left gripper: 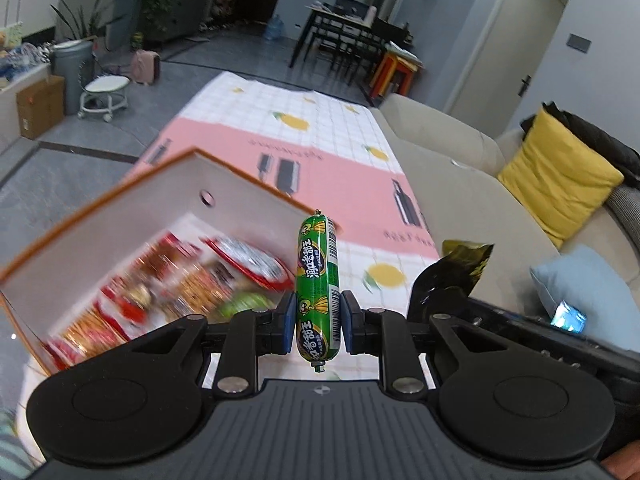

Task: Organize snacks
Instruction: 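Lift both held snacks and carry them over the open box, then lower both snacks into the box and open both grippers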

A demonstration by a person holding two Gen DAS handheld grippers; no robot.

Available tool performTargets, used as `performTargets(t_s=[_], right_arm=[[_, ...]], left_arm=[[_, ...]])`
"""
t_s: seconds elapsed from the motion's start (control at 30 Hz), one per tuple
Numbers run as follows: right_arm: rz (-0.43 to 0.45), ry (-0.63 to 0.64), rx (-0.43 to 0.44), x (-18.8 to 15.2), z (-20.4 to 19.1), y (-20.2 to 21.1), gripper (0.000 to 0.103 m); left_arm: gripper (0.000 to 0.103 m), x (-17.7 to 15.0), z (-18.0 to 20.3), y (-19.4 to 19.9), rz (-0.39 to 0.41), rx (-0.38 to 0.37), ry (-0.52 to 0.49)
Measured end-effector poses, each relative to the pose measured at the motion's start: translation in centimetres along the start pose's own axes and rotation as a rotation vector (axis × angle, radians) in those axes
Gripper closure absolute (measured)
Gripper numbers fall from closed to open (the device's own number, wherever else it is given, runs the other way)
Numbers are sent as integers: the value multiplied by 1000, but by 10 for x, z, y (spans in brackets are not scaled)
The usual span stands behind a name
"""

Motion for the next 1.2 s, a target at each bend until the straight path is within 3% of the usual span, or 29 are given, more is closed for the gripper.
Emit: performTargets(t_s=[0.23,0.47,0.77,1.2], right_arm=[[6,99,56,44,-34,-39,65],[-61,171,87,61,-56,-93,65],[-254,283,38,47,-43,-163,65],[-486,437,-38,13,-15,-226,65]], left_arm=[[78,34,-32,-4,32,71,-30],[78,46,-54,-26,-8,101,-55],[78,30,-78,-79,-129,184,-136],[78,11,-86,-125,-261,173,-177]])
Point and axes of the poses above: each gripper's, at about its wrist camera, not at the fingertips, and y roughly against the way its jaws point, z to its right, x to its top, the point moved 8 cm from there along -y, roughly the way its jaws point, and after that the axes turned 14 degrees about x, right-handed, at the moved point
